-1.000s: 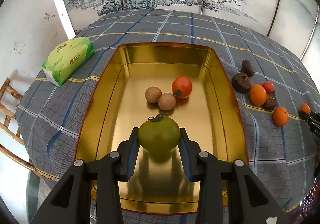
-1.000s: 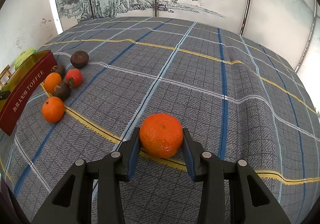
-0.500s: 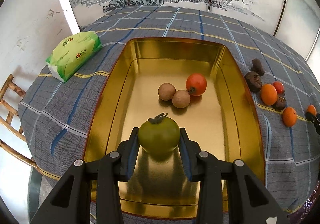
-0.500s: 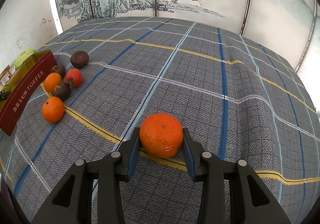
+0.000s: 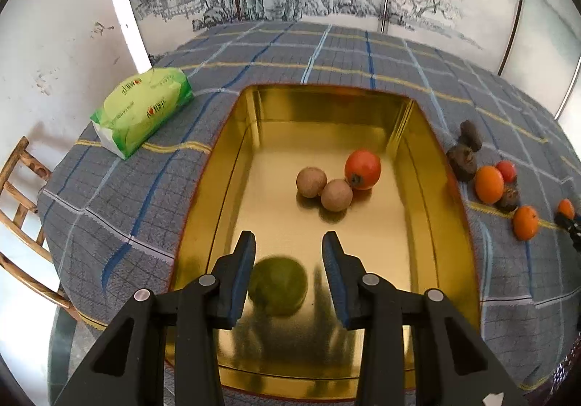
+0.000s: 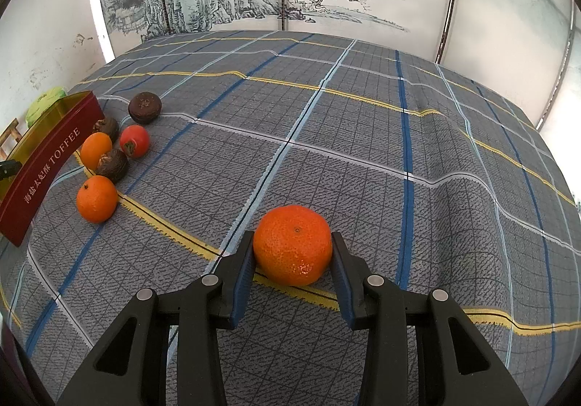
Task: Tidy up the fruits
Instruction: 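Carry held mandarin toward gold tin with right tool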
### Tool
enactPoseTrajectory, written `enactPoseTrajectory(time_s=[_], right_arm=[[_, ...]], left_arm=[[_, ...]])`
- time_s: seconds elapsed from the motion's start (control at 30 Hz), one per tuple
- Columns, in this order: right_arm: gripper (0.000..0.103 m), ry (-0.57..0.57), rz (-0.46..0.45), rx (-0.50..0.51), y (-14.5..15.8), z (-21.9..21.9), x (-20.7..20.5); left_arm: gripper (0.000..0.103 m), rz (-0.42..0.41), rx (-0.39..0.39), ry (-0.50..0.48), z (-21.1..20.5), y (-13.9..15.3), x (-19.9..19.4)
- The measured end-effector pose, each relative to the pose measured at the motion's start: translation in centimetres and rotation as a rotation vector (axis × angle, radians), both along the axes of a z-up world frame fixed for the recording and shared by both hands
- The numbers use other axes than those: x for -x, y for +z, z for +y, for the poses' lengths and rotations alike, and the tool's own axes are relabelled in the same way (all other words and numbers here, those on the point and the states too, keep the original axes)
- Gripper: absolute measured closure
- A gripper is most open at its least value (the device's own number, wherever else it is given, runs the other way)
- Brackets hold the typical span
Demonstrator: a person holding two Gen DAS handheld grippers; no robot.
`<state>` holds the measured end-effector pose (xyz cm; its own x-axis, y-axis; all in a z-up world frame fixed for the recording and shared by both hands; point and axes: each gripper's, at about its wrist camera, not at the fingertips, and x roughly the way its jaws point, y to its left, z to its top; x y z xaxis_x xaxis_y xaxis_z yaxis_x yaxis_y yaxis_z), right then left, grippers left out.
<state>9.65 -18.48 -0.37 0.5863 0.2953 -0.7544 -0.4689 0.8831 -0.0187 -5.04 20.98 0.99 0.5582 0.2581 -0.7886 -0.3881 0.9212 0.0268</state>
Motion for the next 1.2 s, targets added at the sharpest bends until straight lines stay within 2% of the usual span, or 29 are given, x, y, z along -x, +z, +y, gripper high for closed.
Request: enactPoseTrajectory(time_s=[0.03,0.1,0.17,0.3,0.43,0.5,0.7,1.0,1.2], right_arm=[[0.063,0.0,0.001,0.0,0.0,0.0,0.0],[0.063,0.0,0.001,0.002,0.0,0.1,0.0],[0.063,-0.001,-0.002,0.008,0.0,0.1,0.0],[0.063,-0.008,0.003,0.009,0.1,-0.2,0.0],[0.063,-0.008,-0.003,0.007,0.4,0.0,0.2],[0.063,-0.006,-0.008,0.001,0.8,-0.2,0.3],[0.063,0.03,-0.021,-0.019,2.9,1.1,1.7],[0.063,0.224,-0.056,-0.077,7.3,9.1,4.4],[0.063,0.366,0.001,-0.144,8.2,16.6,5.2]], left_arm=[[0.066,-0.009,-0.005,0.001,0.0,0.3,0.1],[0.055,-0.02,-0.014,0.007,0.1,0.8,0.4],[0.049,-0.034,-0.022,0.017,0.1,1.4,0.7],[0.04,-0.057,-0.049,0.027,0.0,2.5,1.6],[0.036,-0.071,-0.062,0.046,0.2,3.2,2.7],[0.03,-0.064,-0.067,0.057,0.3,3.3,3.2],[0.027,-0.054,-0.103,0.11,0.5,3.2,4.8],[0.024,-0.07,-0.09,0.144,1.0,3.5,6.1],[0.023,-0.054,-0.092,0.15,1.3,3.3,6.5]])
